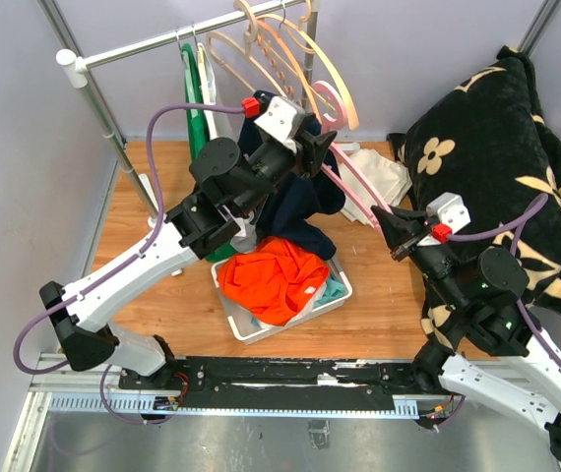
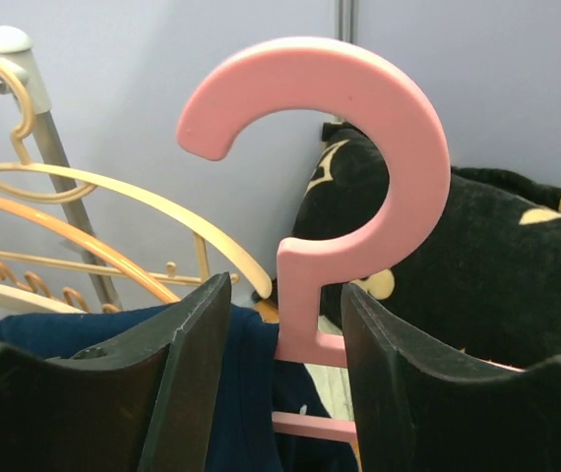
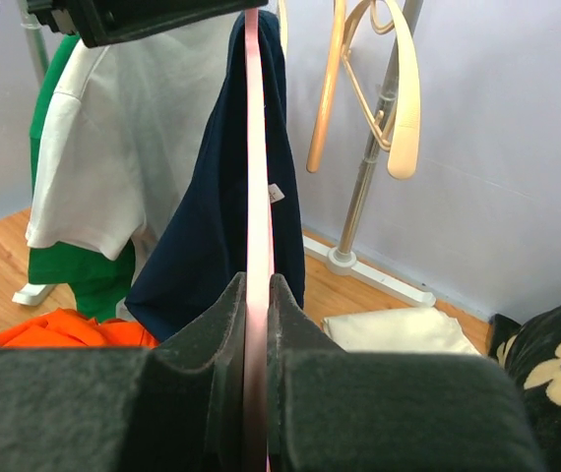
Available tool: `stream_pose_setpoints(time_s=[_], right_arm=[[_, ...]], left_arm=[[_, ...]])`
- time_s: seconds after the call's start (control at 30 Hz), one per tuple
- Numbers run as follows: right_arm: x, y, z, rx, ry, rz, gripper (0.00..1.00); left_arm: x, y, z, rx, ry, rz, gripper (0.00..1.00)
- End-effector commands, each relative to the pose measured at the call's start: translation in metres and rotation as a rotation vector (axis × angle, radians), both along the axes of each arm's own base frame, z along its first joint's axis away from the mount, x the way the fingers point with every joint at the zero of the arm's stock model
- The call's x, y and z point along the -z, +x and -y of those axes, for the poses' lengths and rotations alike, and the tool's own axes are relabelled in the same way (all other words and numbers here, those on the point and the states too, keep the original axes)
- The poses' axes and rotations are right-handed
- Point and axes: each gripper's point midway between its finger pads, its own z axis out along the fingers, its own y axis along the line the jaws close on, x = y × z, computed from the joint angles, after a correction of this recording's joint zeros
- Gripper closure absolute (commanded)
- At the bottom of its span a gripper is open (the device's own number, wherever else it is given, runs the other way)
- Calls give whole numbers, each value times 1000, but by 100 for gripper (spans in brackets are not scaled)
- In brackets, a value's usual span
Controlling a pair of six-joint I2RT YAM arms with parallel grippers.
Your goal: Remove the t-shirt from the hanger
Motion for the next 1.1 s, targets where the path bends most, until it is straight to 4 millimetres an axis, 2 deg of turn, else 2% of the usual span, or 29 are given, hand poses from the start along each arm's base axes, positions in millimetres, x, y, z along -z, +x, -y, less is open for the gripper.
stream_pose_setpoints(time_s=[0.0,0.17,0.37,0.6,0.77,0.83,0.9,1.07], right_arm=[[-34,-6,8,7,94,102,99],[-38,-7,8,7,102,115,99],[-44,-9,6,-11,110,122,99],[-45,-14,7,-32,124,127,99],[-46,-18,8,-42,131,132,99],[-46,-18,9,-43,134,133,99],[-46,-19,9,-42,134,131,99],[-46,-22,13,-42,139,130,99]], left_arm=[[-29,-15,-19,-7,-70,48,46],[-18,-19,-30,-21,-58,31,43],[12,-20,-36,-40,-21,9,40],[43,-4,-21,-65,36,-8,38],[44,12,-24,-150,32,3,38],[40,17,-29,-189,20,12,43],[35,20,-33,-218,11,23,54],[19,25,-41,-279,-6,45,93]])
